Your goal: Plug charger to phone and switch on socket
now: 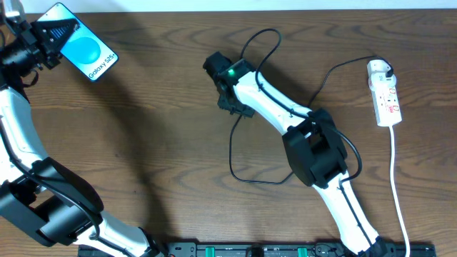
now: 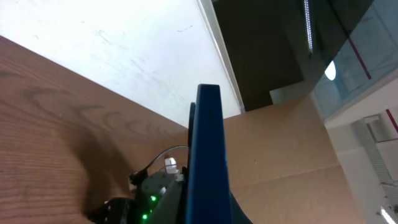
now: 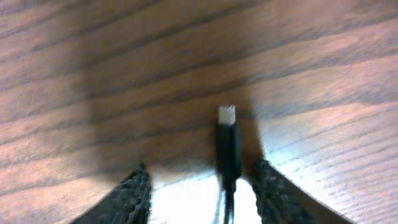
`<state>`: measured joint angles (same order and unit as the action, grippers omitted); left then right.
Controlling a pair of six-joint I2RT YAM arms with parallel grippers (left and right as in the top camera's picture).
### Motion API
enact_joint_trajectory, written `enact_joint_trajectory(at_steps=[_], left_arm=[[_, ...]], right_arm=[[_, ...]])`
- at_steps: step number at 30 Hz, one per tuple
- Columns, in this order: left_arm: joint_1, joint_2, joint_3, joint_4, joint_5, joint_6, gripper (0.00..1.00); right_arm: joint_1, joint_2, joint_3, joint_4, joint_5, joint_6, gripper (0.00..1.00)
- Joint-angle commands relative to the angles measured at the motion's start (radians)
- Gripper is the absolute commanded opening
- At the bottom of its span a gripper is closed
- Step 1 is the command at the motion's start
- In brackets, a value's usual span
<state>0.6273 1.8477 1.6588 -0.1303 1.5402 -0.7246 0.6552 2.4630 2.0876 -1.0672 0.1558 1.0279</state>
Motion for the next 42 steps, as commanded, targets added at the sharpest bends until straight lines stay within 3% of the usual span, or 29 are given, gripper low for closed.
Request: enact_joint_trajectory(at_steps=[1,8,17,22,27,30,32,38,42], left_arm=[[0.005,-0.024,-0.004,0.004,0.031,0.017,0.08],[0.005,-0.024,-0.004,0.004,0.031,0.017,0.08],[0.005,-0.024,-0.004,0.004,0.031,0.017,0.07],[0.005,-0.024,-0.004,0.004,0.031,0.017,0.07],[0.005,-0.024,-0.004,0.004,0.031,0.017,0.07],[0.005,-0.024,-0.004,0.005,0.031,0.016,0.07],[0.005,-0.024,-0.004,0.004,0.031,0.017,0.07],[0.005,-0.024,-0.004,0.004,0.031,0.016,0.07],[0.005,-0.024,-0.004,0.004,0.031,0.016,0.08]], right_arm=[[-0.015,0.030,-0.010,-0.002,0.014,0.016,0.42],[-0.012,0.033,-0.010,0.002,0.008,0.015,0.28],[-0.012,0.046,-0.016,0.001,-0.013,0.016,0.24],[-0.012,0.047,-0.016,0.001,-0.030,0.016,0.01],[-0.012,0.047,-0.016,0.002,-0.065,0.016,0.01],[-0.011,0.047,-0.016,0.000,-0.065,0.016,0.16],[-0.008,0.047,-0.016,0.000,-0.065,0.015,0.17],[-0.004,0.047,-0.016,0.001,-0.065,0.016,0.01],[-0.003,0.047,-0.016,0.004,-0.065,0.015,0.01]])
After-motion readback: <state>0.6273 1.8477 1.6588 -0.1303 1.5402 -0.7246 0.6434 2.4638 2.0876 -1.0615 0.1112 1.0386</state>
